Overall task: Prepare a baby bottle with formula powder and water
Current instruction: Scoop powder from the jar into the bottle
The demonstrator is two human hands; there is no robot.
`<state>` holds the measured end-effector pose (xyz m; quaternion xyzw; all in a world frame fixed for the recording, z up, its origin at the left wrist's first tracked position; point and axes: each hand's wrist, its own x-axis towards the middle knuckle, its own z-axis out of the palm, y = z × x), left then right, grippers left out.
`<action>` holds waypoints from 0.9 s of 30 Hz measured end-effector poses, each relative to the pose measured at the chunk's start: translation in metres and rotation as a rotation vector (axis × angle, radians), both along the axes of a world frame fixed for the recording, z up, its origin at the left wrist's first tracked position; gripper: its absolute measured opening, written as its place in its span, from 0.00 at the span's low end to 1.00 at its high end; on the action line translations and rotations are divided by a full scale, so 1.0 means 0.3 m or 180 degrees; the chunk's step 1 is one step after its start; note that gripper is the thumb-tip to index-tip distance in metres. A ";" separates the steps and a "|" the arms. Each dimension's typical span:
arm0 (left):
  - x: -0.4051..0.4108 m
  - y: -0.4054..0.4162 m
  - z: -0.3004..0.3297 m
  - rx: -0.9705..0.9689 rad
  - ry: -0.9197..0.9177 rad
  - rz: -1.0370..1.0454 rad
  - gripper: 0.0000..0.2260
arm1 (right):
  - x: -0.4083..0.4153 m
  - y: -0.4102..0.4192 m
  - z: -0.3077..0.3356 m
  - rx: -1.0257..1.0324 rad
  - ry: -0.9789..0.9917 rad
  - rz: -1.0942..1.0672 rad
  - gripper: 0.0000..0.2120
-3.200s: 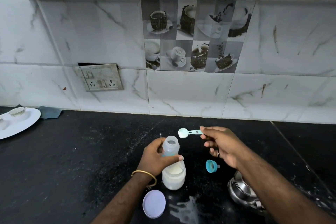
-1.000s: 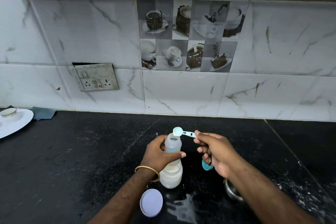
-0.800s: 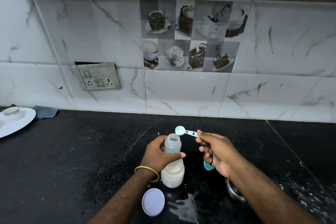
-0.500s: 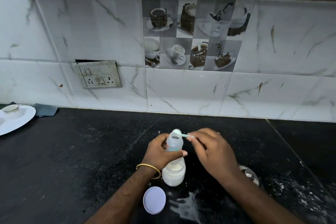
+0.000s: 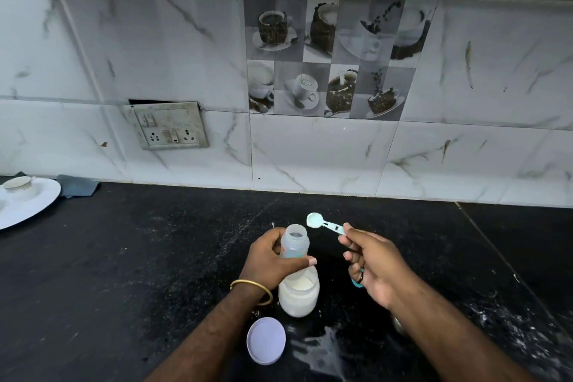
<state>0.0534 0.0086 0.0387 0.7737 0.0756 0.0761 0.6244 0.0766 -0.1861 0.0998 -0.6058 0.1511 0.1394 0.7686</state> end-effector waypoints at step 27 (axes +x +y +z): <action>-0.029 -0.187 0.033 0.0270 -0.0432 -0.0024 0.23 | 0.047 -0.129 -0.258 -0.2578 -0.1825 0.0580 0.13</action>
